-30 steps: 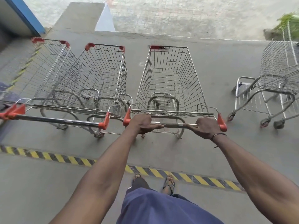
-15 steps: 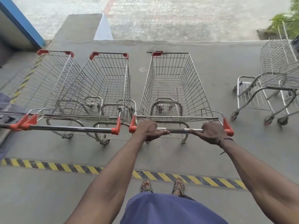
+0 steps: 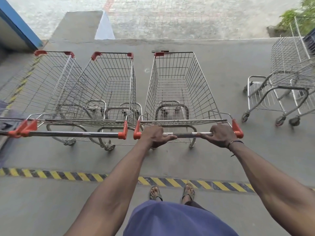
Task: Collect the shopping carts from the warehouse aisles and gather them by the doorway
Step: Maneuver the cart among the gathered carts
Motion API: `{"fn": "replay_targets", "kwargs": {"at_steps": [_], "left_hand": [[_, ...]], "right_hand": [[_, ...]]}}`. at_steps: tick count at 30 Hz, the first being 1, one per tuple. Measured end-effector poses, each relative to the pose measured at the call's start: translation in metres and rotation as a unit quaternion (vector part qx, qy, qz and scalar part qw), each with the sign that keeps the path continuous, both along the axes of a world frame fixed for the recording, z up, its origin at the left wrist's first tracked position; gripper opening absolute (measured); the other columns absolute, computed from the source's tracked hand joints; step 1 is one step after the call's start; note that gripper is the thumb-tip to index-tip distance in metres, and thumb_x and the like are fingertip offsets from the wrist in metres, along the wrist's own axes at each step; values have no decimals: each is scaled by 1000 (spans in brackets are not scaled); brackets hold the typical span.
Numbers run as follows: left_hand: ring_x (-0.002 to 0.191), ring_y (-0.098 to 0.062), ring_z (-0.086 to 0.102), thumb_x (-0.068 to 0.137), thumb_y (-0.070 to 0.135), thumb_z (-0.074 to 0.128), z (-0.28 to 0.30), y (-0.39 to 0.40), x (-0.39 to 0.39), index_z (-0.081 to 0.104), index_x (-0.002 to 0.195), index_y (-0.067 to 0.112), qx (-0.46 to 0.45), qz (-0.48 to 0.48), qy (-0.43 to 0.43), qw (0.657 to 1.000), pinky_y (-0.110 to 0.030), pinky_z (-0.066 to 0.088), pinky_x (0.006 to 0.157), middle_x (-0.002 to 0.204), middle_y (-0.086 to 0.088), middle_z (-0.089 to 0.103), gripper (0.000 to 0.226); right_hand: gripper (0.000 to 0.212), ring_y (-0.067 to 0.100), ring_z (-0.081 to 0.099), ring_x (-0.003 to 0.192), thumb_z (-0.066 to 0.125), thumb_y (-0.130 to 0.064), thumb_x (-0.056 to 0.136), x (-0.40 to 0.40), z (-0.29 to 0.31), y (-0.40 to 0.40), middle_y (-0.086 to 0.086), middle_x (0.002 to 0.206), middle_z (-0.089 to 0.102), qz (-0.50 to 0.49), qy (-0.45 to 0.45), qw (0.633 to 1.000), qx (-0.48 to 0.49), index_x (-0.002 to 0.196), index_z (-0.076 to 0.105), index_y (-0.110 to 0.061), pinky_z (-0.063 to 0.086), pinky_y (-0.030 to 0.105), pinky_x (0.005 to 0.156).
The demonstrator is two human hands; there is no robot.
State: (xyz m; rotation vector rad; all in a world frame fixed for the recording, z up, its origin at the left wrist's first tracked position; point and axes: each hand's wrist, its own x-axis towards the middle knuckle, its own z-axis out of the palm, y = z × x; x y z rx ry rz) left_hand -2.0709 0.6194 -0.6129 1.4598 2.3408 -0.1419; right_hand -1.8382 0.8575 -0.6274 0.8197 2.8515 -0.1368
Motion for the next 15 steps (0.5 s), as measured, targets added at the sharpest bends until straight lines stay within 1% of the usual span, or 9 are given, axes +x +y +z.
{"fn": "replay_targets", "kwargs": {"at_steps": [2, 4, 7, 9, 10, 12, 13, 15], "left_hand": [[70, -30, 63, 82, 100, 27, 0, -4, 1, 61, 66, 13, 2, 5, -3, 1000, -42, 54, 71, 70, -7, 63, 95], [68, -29, 62, 84, 98, 30, 0, -6, 1, 62, 66, 11, 6, 10, -4, 1000, -41, 53, 70, 68, -6, 61, 94], [66, -28, 61, 84, 98, 29, -1, -8, 2, 66, 72, 11, 4, 13, -1, 1000, -40, 50, 67, 65, -4, 59, 96], [67, -28, 61, 82, 100, 26, -2, -8, 1, 69, 79, 11, 6, 16, -4, 1000, -39, 48, 66, 65, -3, 58, 100], [66, -27, 62, 81, 101, 26, -3, -8, 1, 70, 80, 11, 9, 20, -7, 1000, -40, 50, 67, 64, -3, 59, 101], [65, -25, 62, 81, 100, 28, -4, -8, 1, 69, 75, 10, 8, 27, -21, 999, -41, 54, 70, 64, -4, 60, 99], [64, -24, 62, 81, 100, 29, -4, -7, 1, 68, 74, 10, 6, 29, -26, 999, -41, 56, 72, 64, -4, 60, 99], [65, -24, 62, 77, 103, 24, -6, -7, 0, 73, 84, 10, 10, 30, -38, 999, -44, 58, 76, 65, -4, 62, 105]], "right_hand": [[98, 26, 59, 49, 24, -108, 76, -1, 0, -2, 2, 47, 52, 2, -1, 1000, -1, 45, 45, -17, 42, 35, 53], [99, 27, 60, 50, 21, -109, 74, -1, -2, -3, 3, 47, 53, 3, -1, 1000, -6, 45, 46, -18, 44, 36, 53], [97, 26, 60, 50, 24, -108, 76, 1, -4, -5, 2, 47, 54, 0, 0, 1000, -9, 45, 45, -19, 50, 38, 56], [98, 25, 59, 50, 24, -109, 75, 0, -2, -7, 2, 47, 54, -5, 3, 1000, -15, 45, 47, -18, 49, 38, 56], [99, 24, 59, 50, 23, -109, 74, 0, 0, -8, 1, 47, 53, -8, 5, 1000, -22, 46, 48, -18, 46, 37, 55], [99, 22, 57, 52, 20, -109, 73, 1, 4, -10, 0, 50, 54, -12, 13, 999, -38, 49, 49, -17, 39, 35, 54], [98, 20, 56, 54, 20, -108, 73, 1, 6, -10, -1, 52, 54, -14, 22, 999, -45, 52, 49, -17, 39, 35, 55], [94, 20, 56, 58, 21, -108, 74, 3, 9, -10, -3, 58, 55, -19, 45, 997, -67, 59, 49, -19, 46, 39, 59]]}}
